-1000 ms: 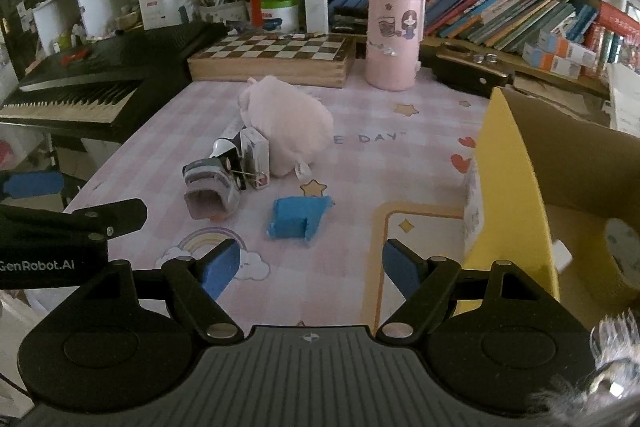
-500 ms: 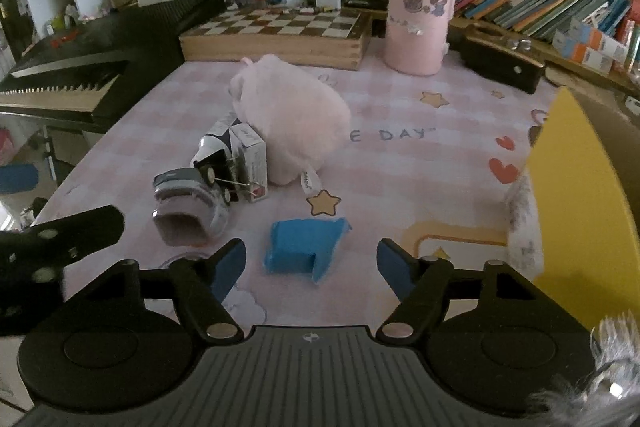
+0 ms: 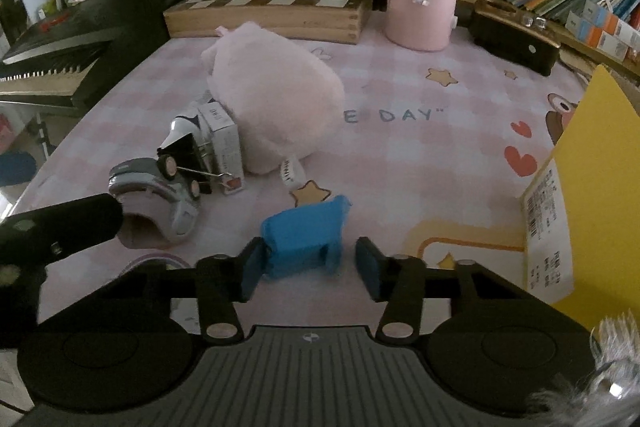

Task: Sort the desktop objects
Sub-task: 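Close the right gripper on the blue sponge while the left gripper grasps the grey gadget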

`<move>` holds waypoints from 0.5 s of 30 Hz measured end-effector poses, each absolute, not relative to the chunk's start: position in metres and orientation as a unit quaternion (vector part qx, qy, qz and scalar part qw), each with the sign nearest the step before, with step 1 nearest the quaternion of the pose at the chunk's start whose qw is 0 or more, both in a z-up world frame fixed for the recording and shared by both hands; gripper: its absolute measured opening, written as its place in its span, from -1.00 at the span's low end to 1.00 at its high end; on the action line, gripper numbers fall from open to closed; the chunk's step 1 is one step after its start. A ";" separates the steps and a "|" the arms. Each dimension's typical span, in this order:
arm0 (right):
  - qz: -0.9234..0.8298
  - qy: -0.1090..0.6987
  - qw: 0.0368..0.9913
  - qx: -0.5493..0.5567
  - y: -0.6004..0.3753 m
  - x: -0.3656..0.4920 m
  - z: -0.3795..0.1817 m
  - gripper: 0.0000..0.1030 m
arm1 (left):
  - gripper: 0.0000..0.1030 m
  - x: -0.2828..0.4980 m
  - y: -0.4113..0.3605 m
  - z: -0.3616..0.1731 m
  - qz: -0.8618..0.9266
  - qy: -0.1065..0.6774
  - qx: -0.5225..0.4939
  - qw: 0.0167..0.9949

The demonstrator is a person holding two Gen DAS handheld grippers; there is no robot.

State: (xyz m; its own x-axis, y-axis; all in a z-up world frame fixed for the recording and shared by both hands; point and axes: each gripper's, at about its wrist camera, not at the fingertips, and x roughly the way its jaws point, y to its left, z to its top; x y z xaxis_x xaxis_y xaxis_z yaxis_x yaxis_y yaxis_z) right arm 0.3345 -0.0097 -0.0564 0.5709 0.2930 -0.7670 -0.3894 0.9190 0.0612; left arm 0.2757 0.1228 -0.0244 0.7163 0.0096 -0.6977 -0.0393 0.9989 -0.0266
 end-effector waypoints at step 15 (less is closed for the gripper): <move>0.159 0.381 0.906 -0.092 -0.045 0.313 -0.035 -0.28 | 0.53 0.311 0.104 -0.051 -0.013 0.425 -0.051 0.904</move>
State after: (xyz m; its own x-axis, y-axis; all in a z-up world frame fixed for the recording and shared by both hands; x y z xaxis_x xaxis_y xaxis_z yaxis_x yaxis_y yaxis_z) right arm 0.3126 -0.0450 -0.0349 0.6582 0.2189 -0.7203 -0.3587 0.9324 -0.0443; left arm 0.3107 0.1040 -0.0511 0.6378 -0.0663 -0.7673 -0.0202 0.9945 -0.1027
